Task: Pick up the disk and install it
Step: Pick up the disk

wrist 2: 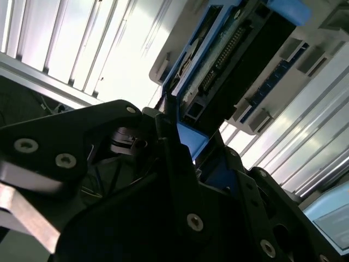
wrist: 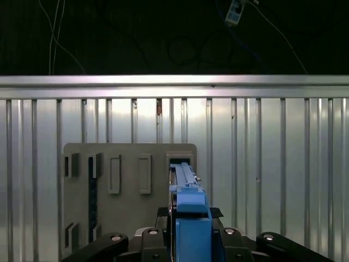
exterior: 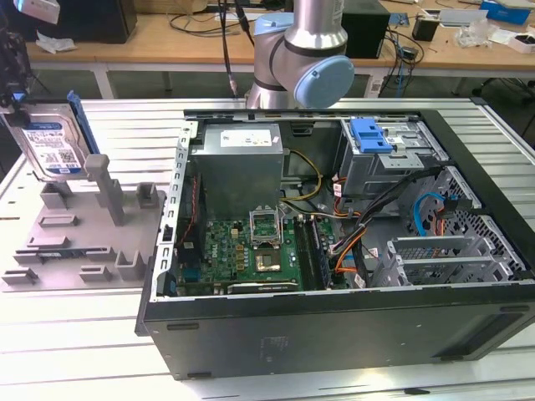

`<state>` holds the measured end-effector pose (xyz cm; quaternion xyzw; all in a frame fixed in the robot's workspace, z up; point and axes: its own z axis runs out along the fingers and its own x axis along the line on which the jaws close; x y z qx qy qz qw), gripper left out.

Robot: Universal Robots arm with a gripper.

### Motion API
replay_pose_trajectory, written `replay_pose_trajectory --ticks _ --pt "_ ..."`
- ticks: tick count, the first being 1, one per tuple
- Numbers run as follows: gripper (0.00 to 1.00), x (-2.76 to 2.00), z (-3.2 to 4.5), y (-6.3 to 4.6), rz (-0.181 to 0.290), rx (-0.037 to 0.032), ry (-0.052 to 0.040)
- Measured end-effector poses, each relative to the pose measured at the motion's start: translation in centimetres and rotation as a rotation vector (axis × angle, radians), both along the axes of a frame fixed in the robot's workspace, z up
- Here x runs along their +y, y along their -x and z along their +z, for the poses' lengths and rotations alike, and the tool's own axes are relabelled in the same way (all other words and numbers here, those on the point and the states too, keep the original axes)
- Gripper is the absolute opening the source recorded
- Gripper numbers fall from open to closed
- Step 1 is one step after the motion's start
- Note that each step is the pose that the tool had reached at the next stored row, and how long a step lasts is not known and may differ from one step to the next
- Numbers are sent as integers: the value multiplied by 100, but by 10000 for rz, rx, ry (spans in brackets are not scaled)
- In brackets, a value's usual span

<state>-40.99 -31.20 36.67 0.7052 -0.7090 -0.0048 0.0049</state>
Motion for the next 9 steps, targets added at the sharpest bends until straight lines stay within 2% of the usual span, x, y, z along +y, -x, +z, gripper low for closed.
replay_pose_trajectory --ticks 1,6,9 --pt "37 0 27 0 0 1 2" --pt "37 0 308 0 0 0 16" --pt "37 0 405 0 0 1 18"
